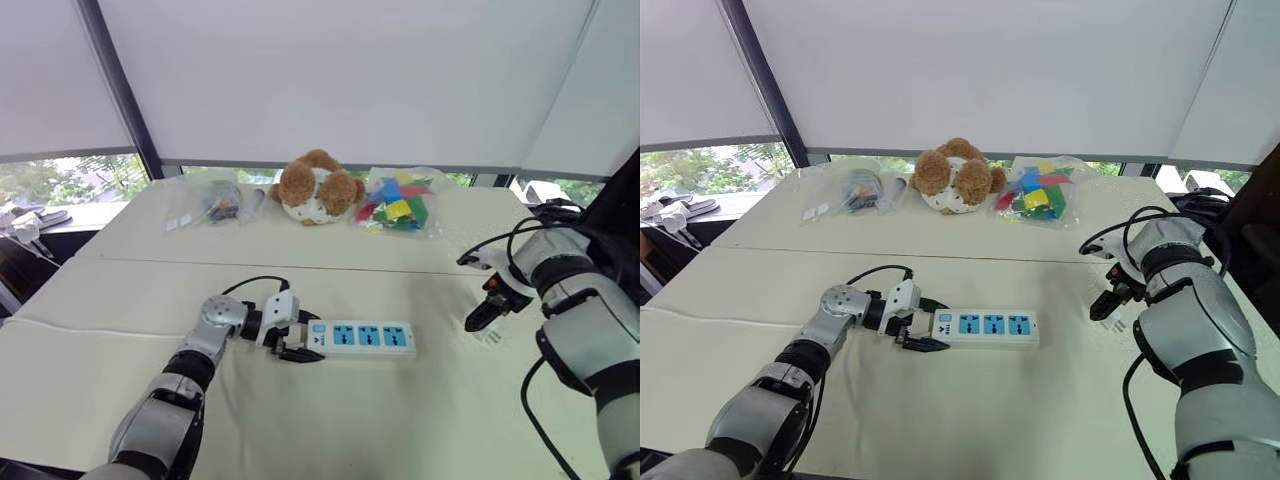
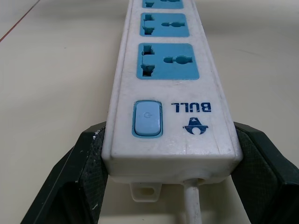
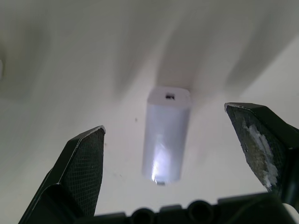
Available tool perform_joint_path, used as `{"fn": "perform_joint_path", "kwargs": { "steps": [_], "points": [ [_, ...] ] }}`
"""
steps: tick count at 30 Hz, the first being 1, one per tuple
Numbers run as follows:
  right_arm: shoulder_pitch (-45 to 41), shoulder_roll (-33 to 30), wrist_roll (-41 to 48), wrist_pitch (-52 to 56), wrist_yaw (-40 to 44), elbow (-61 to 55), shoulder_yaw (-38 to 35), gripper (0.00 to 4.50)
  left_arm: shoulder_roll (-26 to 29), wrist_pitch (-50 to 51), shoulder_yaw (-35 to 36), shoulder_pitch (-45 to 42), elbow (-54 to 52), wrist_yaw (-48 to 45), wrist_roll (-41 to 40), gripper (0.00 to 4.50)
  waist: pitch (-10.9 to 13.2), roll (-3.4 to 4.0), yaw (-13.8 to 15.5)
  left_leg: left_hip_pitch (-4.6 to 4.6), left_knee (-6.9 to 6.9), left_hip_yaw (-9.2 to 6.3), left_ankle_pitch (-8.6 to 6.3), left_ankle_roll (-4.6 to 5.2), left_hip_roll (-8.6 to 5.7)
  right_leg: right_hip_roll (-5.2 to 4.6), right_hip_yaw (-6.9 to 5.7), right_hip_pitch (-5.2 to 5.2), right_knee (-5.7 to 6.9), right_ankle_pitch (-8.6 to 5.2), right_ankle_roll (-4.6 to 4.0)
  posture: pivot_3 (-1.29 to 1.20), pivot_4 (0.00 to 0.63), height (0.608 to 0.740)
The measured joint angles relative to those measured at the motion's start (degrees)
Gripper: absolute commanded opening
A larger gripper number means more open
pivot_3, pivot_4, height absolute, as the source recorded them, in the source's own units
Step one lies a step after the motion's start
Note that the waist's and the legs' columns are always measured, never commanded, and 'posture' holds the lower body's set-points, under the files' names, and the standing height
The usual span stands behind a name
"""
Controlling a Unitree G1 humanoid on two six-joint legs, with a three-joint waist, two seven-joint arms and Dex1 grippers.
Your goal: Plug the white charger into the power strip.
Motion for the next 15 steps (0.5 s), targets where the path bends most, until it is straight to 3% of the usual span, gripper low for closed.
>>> {"fn": "perform_joint_path", "kwargs": {
  "steps": [2,7,8,15],
  "points": [
    [0.03,0.56,-0.60,0.23,-1.21,0.60,-0.97,3.70,0.01,0.17,0.00,0.48,-0.58,0.30,-0.05,3.01,0.00,0.01,-0.01,0.00,0.01,0.00,0.00,0.00,0.00,0.00,0.00,0.02,0.00,0.00,0.00,0.00,0.150,0.739],
    [0.20,1.71,-2.75,0.03,-3.78,0.96,-2.19,1.01,0.12,0.74,0.01,1.36,-2.00,0.81,-0.05,3.01,-0.03,0.05,-0.15,0.02,0.01,-0.01,0.00,0.00,0.00,0.00,0.00,0.05,-0.01,0.00,0.00,0.00,0.150,0.739],
    [0.21,1.76,-3.33,-0.17,-4.14,0.96,-2.20,0.67,0.12,0.76,0.01,1.60,-2.20,1.04,-0.05,3.01,-0.05,0.07,-0.16,0.03,0.02,-0.01,0.00,0.00,0.00,0.00,0.00,0.08,-0.01,0.00,0.00,0.00,0.150,0.739],
    [0.39,2.28,-4.98,-0.88,-4.85,0.96,-3.92,0.69,0.25,0.78,0.01,2.12,-2.47,1.89,-0.05,3.01,-0.10,0.14,-0.41,0.10,0.07,-0.02,0.01,-0.02,0.00,-0.01,0.00,0.21,-0.01,0.00,0.00,0.00,0.150,0.739]
  ]
}}
